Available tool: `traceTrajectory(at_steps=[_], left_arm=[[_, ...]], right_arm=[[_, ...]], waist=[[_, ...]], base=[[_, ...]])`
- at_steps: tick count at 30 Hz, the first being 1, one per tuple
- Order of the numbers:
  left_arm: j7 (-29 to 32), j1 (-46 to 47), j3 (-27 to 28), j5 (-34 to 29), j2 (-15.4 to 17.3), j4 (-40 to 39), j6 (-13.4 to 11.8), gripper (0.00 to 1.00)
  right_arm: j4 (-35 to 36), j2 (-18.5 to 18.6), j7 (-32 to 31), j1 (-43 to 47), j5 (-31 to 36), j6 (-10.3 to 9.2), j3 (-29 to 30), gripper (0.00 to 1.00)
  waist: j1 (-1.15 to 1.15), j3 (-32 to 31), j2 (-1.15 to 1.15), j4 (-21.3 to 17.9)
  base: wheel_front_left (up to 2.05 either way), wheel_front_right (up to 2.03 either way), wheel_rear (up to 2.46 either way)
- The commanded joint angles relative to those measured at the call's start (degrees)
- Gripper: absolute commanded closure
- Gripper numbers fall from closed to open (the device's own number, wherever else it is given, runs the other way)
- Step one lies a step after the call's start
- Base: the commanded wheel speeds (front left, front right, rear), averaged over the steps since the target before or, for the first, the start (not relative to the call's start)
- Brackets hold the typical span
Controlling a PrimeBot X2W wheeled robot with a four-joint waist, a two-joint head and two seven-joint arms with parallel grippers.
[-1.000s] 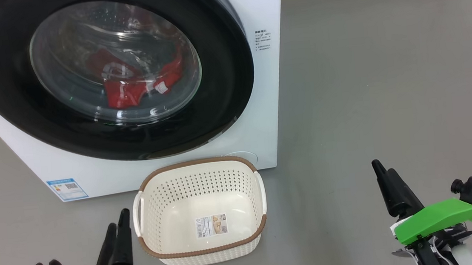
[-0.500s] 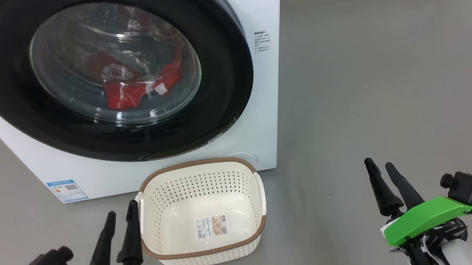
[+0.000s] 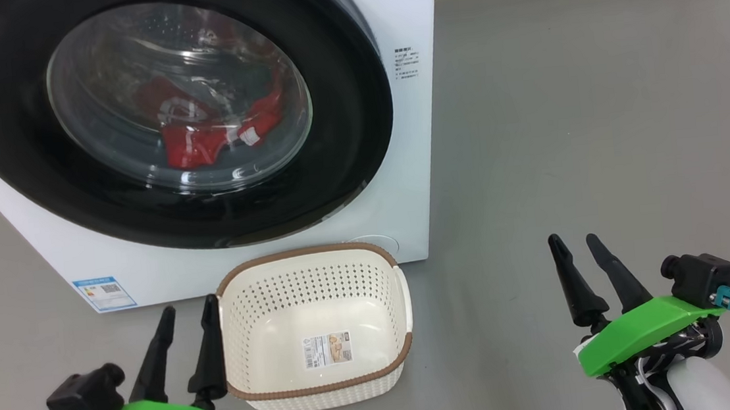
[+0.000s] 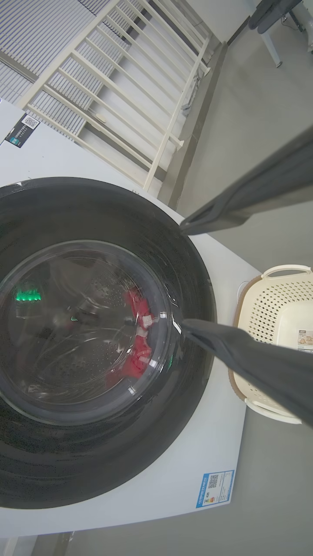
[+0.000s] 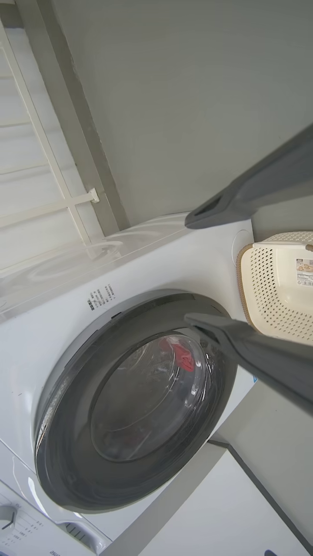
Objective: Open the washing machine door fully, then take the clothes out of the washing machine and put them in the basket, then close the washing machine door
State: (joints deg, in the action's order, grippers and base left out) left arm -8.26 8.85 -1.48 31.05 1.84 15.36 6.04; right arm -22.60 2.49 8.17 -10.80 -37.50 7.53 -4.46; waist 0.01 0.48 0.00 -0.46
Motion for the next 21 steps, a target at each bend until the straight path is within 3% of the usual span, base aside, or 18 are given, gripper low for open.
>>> traceTrajectory(at_steps=[1, 21], left_arm=[[-0.93, 3.16, 1.06, -2.38, 0.83, -1.71, -0.11, 0.00], [-4.07, 5.63, 1.13, -14.44, 0.94, 0.47, -0.55, 0.00]], right_arm=[[1.18, 0.28, 1.06, -2.81, 2.37, -0.03, -1.32, 0.00], [1.27, 0.34, 4.18, -5.02, 15.14, -0.04, -3.39, 0.00]], waist=[[0.00, 0.05, 0.00, 0.03], [0.00, 0.63, 0.00, -0.15]], base=[[0.00, 0.00, 0.00], [0.00, 0.00, 0.00]])
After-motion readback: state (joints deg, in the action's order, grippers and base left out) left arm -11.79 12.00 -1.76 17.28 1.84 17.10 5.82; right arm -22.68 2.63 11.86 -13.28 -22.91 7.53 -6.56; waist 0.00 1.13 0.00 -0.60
